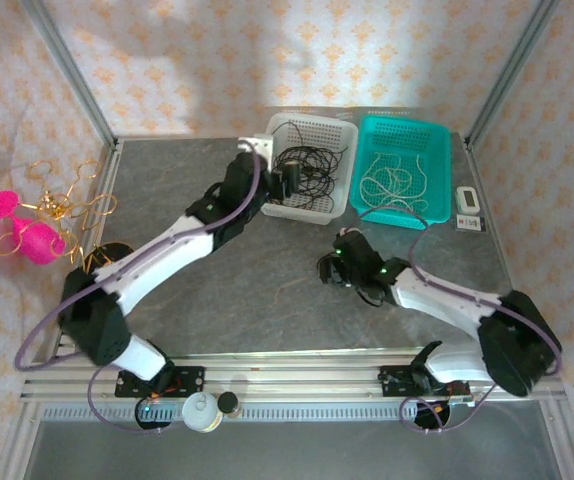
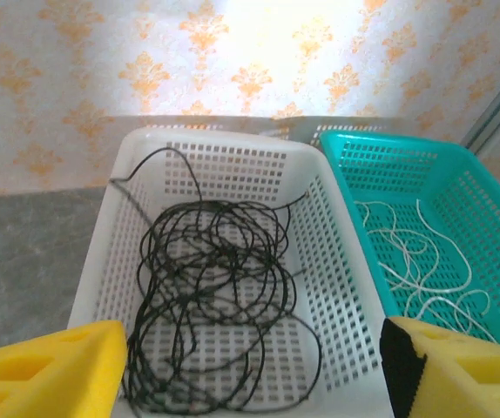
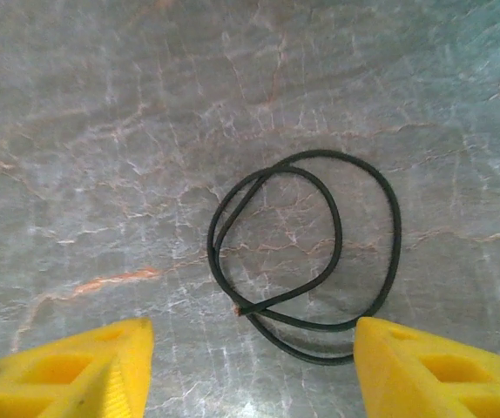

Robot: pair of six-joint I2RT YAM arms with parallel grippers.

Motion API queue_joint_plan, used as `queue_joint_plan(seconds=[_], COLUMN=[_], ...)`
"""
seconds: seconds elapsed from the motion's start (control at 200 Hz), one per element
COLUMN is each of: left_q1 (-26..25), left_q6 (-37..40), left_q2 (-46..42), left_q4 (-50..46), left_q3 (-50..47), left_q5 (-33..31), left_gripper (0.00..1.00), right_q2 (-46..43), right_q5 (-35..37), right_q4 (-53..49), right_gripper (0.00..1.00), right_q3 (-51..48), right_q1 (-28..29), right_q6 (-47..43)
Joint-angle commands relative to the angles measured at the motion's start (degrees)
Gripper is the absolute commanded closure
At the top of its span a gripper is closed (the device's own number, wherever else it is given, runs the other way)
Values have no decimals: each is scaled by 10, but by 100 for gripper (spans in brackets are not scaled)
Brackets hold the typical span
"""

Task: Untangle the cables

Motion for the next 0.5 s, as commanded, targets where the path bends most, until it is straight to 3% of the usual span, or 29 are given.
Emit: queue_joint_plan(seconds=[0.0, 0.185, 0.496], left_q1=[-3, -6, -7], left_q6=[-40, -88, -107], left_q2=[-58, -182, -257], left_q4=[-14, 8, 9], left_q3=[-103, -265, -343], left_q5=[-9, 36, 31], left_gripper=[23, 23, 23], right_q2=[54, 123, 140], right_q5=[50, 121, 153], right_q4=[9, -5, -33], right_gripper=[37, 41, 75], right_q3=[37, 70, 83], right_q1=[22, 44, 57], right_q6=[17, 28, 48])
